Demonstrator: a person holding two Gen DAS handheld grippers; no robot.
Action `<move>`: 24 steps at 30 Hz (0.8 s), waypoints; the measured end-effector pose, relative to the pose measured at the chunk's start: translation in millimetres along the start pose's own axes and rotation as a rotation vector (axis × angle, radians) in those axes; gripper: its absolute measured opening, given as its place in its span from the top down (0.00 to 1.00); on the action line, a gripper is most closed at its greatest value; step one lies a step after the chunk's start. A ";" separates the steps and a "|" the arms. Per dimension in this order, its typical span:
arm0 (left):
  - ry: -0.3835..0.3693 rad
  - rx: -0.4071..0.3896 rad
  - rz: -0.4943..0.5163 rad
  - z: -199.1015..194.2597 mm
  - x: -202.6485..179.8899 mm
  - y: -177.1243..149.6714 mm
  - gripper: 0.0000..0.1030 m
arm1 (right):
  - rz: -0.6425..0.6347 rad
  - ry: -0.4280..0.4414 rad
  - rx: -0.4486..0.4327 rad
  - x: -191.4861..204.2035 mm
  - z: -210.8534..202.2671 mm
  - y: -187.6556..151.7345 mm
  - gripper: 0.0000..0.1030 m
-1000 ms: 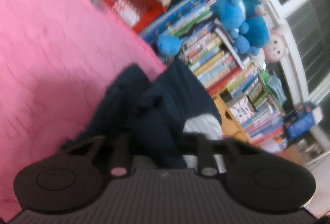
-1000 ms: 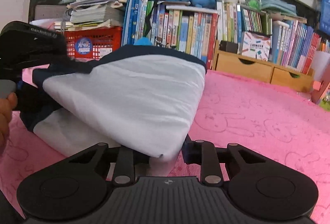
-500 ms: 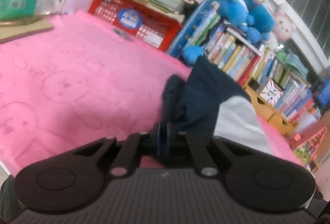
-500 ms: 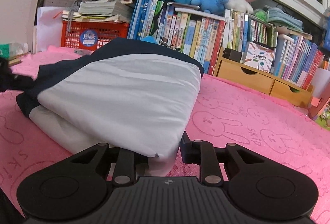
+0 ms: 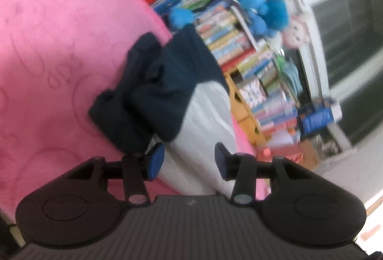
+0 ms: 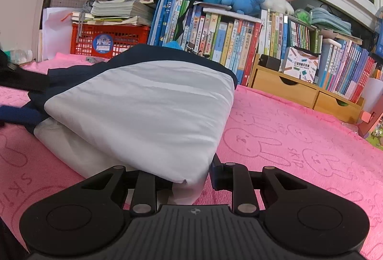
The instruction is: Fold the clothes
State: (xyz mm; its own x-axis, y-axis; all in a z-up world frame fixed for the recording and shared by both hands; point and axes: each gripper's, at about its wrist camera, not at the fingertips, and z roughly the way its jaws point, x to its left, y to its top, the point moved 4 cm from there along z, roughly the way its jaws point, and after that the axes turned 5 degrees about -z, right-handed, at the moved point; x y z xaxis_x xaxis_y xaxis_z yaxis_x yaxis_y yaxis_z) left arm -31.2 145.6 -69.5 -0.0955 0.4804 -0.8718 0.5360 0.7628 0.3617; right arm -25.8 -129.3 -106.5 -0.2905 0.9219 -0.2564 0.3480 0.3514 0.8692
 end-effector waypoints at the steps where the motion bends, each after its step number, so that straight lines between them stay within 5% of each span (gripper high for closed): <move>1: 0.006 -0.021 -0.027 4.2 3.7 3.1 0.55 | 0.001 0.000 0.000 -0.3 -0.1 -0.1 0.75; 5: 0.021 -0.131 -0.064 13.5 9.1 24.9 0.56 | 0.003 -0.001 0.000 -0.6 -0.3 -0.1 0.74; 7: 0.019 -0.173 -0.069 16.2 7.9 34.4 0.65 | 0.001 -0.003 0.000 0.0 -0.3 0.1 0.74; 8: 0.032 -0.191 -0.050 16.1 5.0 37.3 0.93 | 0.001 -0.003 0.000 0.1 -0.2 0.0 0.74; 9: 0.035 -0.207 -0.029 14.4 0.6 39.7 0.96 | 0.002 -0.005 0.000 0.0 -0.2 0.0 0.74; 13: -0.033 -0.272 0.190 -18.6 -48.7 32.0 0.96 | 0.007 -0.014 -0.005 -0.2 -0.8 0.2 0.74; 16: 0.038 -0.294 0.341 -30.6 -56.9 20.4 0.96 | 0.013 -0.011 -0.008 -0.6 -1.3 0.9 0.74; 19: 0.174 -0.238 0.301 -23.7 -19.9 13.9 0.96 | 0.018 -0.002 -0.005 -1.3 -0.7 0.4 0.74; 24: 0.209 -0.227 0.315 -20.8 0.4 11.4 0.95 | 0.001 0.007 -0.004 1.2 -0.2 0.1 0.73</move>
State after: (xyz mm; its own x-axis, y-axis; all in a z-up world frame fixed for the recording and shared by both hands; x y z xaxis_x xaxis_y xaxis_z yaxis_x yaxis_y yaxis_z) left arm -42.5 163.5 -58.9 -0.1371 0.7642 -0.6303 0.3706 0.6296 0.6828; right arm -26.3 -128.1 -106.6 -0.2961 0.9212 -0.2524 0.3445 0.3494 0.8713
